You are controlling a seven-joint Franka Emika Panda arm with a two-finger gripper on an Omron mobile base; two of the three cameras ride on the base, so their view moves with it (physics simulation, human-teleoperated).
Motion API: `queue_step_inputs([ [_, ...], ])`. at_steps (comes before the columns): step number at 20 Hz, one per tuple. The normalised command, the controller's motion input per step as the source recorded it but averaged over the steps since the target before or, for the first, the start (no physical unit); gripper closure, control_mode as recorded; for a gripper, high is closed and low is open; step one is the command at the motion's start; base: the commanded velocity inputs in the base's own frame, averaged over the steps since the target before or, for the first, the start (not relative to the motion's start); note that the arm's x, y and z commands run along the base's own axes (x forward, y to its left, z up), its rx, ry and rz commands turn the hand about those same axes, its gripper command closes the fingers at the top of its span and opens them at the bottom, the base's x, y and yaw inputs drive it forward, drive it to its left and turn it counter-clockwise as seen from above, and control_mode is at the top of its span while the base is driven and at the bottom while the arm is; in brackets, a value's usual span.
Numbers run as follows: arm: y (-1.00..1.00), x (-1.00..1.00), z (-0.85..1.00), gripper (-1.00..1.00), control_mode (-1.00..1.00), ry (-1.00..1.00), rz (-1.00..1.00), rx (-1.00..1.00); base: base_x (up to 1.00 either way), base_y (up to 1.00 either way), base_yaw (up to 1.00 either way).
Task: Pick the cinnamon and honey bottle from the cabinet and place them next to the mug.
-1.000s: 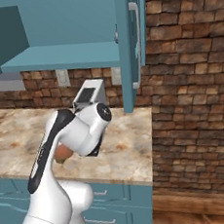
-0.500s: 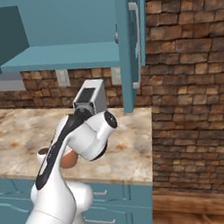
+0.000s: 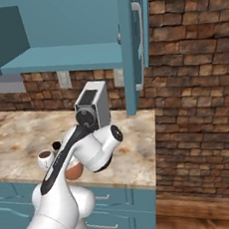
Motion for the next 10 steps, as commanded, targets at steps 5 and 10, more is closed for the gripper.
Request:
queue_step_inputs([
  [5,0.00,0.30,-0.12,1.00,-1.00,0.00,0.00,0.00,0.00,0.00,0.00],
  [10,0.00,0.25,-0.08,1.00,-1.00,0.00,0.00,0.00,0.00,0.00,0.00],
])
